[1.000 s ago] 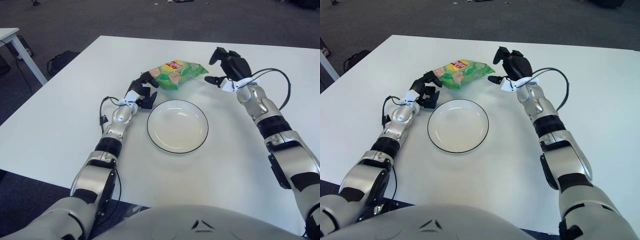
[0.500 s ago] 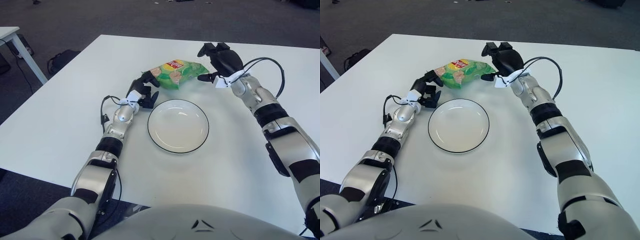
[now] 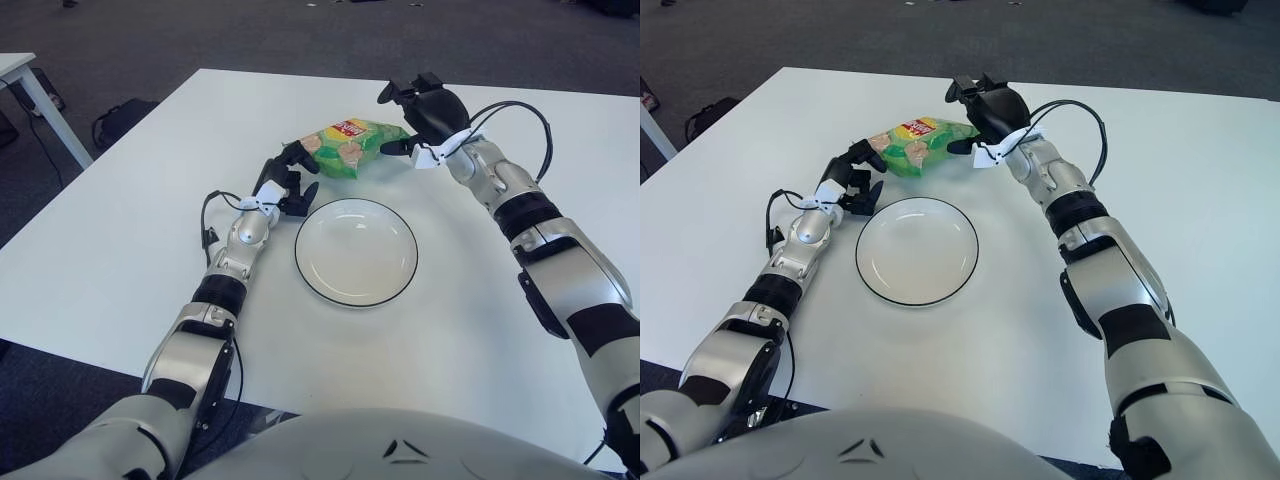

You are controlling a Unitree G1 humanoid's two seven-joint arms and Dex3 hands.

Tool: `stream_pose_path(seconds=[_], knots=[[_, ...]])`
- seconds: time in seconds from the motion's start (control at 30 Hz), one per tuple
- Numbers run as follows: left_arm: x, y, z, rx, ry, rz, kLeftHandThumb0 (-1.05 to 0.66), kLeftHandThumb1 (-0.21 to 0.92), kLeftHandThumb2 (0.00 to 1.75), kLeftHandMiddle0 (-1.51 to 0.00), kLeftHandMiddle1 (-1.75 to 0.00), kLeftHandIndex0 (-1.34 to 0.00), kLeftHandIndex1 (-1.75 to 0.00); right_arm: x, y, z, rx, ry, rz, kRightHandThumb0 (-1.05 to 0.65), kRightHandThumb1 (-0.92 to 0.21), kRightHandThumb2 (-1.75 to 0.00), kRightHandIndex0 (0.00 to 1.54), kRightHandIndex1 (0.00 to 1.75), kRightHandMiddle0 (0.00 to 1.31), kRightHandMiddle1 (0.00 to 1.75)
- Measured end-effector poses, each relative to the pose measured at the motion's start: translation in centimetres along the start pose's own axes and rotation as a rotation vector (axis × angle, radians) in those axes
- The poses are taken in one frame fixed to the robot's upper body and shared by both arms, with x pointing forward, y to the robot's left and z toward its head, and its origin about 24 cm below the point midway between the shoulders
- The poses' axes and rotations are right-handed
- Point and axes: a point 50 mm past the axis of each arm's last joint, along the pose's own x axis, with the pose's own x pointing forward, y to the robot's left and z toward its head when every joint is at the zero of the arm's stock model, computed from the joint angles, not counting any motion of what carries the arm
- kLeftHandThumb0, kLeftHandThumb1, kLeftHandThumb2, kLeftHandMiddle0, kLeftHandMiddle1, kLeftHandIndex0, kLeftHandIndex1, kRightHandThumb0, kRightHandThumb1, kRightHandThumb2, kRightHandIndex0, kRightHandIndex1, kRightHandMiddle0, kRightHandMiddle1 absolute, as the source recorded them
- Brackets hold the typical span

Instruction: Put the snack into the plate.

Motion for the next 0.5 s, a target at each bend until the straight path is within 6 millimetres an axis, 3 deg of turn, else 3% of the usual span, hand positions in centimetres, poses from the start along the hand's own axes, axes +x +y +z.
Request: stream_pose_path(seconds=[0.17, 0.5], knots=[[0.0, -0.1, 0.1, 0.005, -0.005, -0.004, -0.46, 0.37, 1.25, -1.22, -1.75, -0.57, -1.75, 0.6, 0.3, 0.6, -0.013, -0.017, 0.060, -0.98, -0.92, -0.47, 0.00, 0.02, 0.00, 0.55], [-0.1, -0.3, 0.3, 0.020, -0.006, 0.003, -0.46, 0.37, 1.26, -1.22, -1.75, -0.57, -1.75, 1.3, 1.5, 1.6, -0.065, -0.044, 0.169, -1.03, -0.92, -0.39, 0.00, 0.00, 0.00, 0.30]])
